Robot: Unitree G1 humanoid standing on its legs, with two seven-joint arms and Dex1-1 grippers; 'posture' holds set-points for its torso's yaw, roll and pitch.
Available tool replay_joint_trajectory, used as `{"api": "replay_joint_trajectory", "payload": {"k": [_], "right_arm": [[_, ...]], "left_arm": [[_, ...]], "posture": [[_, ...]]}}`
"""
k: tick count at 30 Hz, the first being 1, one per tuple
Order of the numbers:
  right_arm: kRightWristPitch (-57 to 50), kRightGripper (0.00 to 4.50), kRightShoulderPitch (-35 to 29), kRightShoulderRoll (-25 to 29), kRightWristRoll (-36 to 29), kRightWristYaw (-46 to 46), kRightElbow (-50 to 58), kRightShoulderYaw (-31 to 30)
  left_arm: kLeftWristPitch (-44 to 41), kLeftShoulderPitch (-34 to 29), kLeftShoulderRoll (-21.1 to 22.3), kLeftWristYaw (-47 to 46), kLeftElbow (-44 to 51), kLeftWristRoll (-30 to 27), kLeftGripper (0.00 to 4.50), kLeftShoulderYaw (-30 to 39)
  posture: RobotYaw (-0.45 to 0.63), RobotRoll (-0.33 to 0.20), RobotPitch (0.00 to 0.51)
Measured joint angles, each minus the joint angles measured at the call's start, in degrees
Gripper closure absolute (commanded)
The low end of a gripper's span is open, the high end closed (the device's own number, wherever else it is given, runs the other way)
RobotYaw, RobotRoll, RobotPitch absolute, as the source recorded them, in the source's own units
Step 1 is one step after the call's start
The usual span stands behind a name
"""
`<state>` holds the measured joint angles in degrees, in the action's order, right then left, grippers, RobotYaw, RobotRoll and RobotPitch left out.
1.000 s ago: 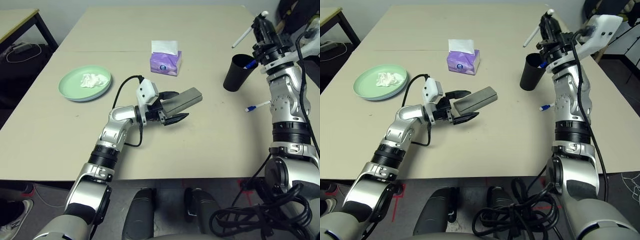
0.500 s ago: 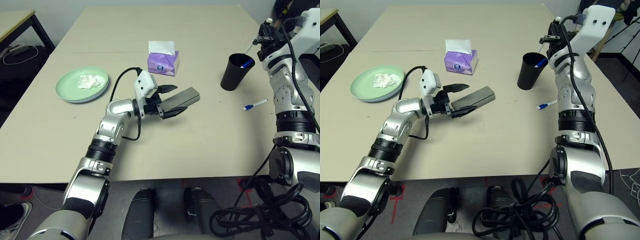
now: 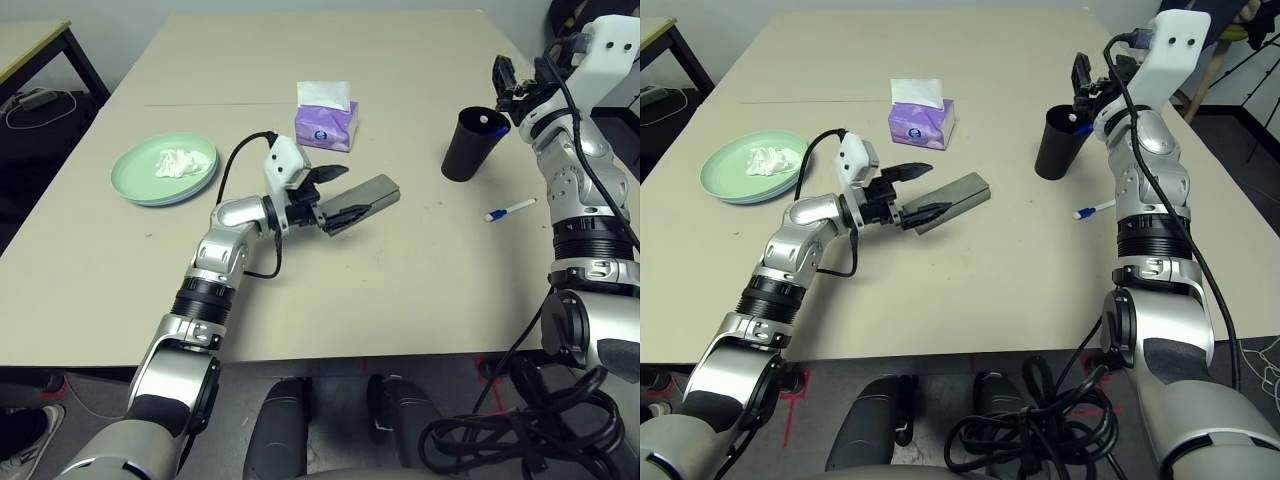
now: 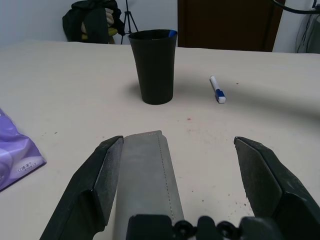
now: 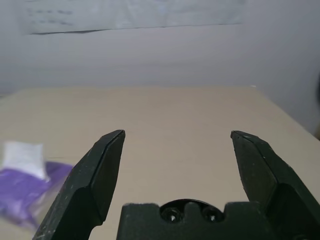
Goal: Organize and tidy the items on the table.
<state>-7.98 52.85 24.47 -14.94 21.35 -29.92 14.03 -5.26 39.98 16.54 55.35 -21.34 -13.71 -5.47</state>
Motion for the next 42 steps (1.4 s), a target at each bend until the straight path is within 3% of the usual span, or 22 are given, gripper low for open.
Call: {"api": "replay_joint_trajectory", "payload": {"k": [2, 5, 8, 14, 19, 25, 32, 42], "right_arm": [[1.0, 0.03, -1.2, 1.0, -0.6, 6.6, 0.3, -1.5], [2.8, 0.03, -5.2, 7.2, -1.4, 26.0, 1.2, -7.5], [6.4, 0.03, -7.6, 14.6, 2.6, 42.5, -1.5, -15.7], [17.4, 0.03, -4.9, 21.6, 13.2, 55.4, -13.2, -24.5], [32.2, 0.03, 4.6, 24.5, 24.7, 57.0, -25.3, -31.5], [42.9, 0.03, 11.5, 25.1, 34.5, 55.6, -35.5, -36.8], [47.5, 0.03, 16.9, 24.0, 42.9, 52.3, -40.5, -41.2], [49.7, 0.03, 21.2, 23.4, 48.9, 47.9, -44.0, -42.9]], "left_arm": [[-0.2, 0.0, -0.1, -0.1, 0.0, 0.0, 0.0, 0.0], [-0.4, -0.2, -0.2, -0.5, 0.0, -0.1, 0.0, 0.2], [-0.5, -0.3, -0.2, -0.4, 0.0, -0.3, 0.0, 0.4], [-1.7, -1.2, -0.7, -0.5, 1.4, -1.1, 0.0, 0.4], [-3.3, -3.0, -0.9, -0.7, 4.7, -1.9, 0.0, 0.4], [-5.8, -5.2, -0.6, -2.5, 8.2, -2.0, 0.0, 0.5], [-7.8, -7.4, -0.6, -4.8, 12.2, -2.1, 0.0, 0.8], [-9.1, -8.9, -0.3, -6.0, 14.0, -2.4, 0.0, 1.0]], "posture": [[0.07, 0.0, 0.113], [0.08, 0.0, 0.122], [0.09, 0.0, 0.135], [0.09, 0.0, 0.159], [0.12, 0.0, 0.19], [0.15, 0.0, 0.218], [0.16, 0.0, 0.246], [0.16, 0.0, 0.272]]}}
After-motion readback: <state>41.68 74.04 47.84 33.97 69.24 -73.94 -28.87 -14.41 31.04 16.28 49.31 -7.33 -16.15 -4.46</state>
